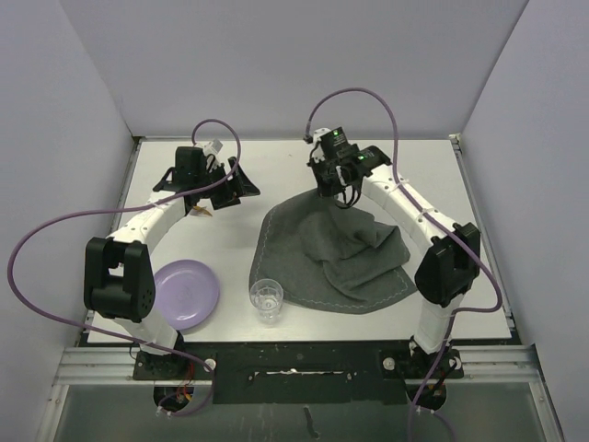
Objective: Set the dinner table for one person
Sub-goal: Flatten out the napkin at the center of the board.
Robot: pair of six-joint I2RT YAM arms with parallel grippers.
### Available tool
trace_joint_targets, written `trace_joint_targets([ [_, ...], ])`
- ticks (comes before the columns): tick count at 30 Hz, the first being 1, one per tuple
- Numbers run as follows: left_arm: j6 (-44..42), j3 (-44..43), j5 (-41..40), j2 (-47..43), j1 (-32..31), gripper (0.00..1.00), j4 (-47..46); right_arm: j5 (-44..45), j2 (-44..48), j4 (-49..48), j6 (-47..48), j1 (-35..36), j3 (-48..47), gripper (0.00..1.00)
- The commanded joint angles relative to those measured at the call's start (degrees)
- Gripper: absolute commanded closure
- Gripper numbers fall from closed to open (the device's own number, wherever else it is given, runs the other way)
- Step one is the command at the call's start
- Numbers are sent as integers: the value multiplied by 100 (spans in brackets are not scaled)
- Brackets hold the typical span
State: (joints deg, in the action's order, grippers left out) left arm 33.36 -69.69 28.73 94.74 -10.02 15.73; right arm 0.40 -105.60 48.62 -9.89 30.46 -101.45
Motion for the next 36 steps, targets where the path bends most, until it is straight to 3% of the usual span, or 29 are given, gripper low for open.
trace_joint_targets([
  [1,-67,-73,36,-509,36,23,-72,909,97,564,176,764,-86,100],
  [8,-51,-27,45,-575,35,23,-94,1652,549,826,-650,2168,1472,100],
  [13,-30,13,45,-532,37,23,-162,1625,759,1010,-1537,2985,2451,100],
  [15,-5,25,45,-498,35,23,-196,1543,828,977,-1778,3138,2695,93],
  [21,26,-56,138,-370,27,23,-229,1733,1153,936,-1911,3176,2681,65],
  [26,122,-71,224,-333,28,23,-345,2128,1553,979,-1885,3165,2236,62],
  [30,493,-35,731,-187,-9,22,-862,2669,1949,1029,-1929,3111,2024,59],
  [33,1042,193,1327,-15,-112,22,-1728,2948,2311,1049,-2010,2864,2105,60],
  [36,2018,676,1907,216,-269,21,-3263,3023,2729,1000,-2041,2569,2342,60],
])
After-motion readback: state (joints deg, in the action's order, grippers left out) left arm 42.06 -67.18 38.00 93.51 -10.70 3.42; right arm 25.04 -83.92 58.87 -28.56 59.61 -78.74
